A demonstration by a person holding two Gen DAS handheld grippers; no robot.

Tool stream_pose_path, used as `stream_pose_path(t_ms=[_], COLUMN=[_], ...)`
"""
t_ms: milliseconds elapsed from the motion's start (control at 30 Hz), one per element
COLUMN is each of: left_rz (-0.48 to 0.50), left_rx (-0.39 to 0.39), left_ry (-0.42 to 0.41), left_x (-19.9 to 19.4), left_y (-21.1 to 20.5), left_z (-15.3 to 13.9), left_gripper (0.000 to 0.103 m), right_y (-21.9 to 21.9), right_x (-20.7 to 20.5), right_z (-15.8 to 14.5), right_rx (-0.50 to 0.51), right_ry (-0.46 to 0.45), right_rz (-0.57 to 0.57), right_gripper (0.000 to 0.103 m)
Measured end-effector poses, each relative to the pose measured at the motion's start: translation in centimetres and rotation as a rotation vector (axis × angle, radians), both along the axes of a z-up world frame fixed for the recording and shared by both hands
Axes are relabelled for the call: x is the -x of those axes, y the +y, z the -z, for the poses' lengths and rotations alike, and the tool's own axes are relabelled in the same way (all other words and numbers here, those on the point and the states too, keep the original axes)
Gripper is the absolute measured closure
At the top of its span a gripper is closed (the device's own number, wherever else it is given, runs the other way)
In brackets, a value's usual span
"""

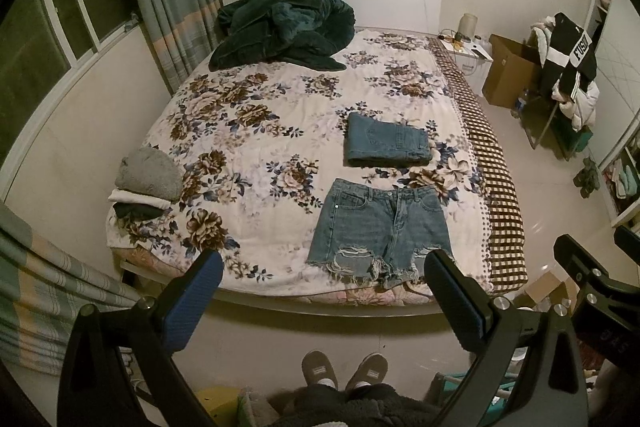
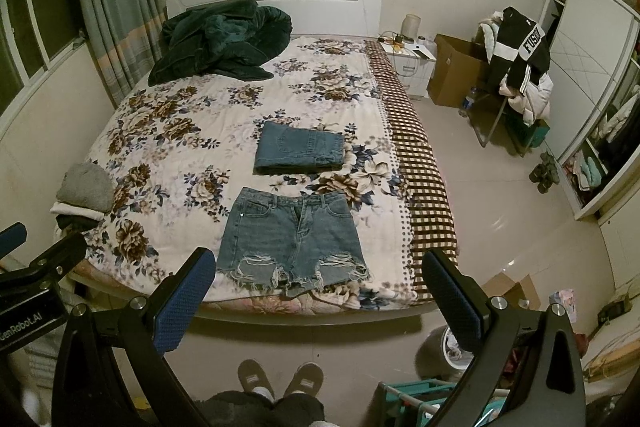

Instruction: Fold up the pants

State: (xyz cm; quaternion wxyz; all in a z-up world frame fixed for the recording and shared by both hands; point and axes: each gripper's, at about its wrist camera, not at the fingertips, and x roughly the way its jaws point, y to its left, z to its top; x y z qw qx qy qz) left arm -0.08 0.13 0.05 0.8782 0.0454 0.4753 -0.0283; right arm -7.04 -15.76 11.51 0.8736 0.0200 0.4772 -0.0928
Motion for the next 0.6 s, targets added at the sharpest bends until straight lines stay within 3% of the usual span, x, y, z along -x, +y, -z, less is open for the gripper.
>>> stream_pose_path(t_ms=[600], left_rz=[0.002], left_rx=[0.006], left_ry=[-0.005], left_x=[-0.18], left_y=[-0.03], left_z=[-0.55], left_gripper=[0.000], right_y=[0.15], right_x=[0.27], right_z=[-0.02], right_rx=[0.001], right_ry=[-0.002], right_rz=[-0.001], right_gripper=[0.000])
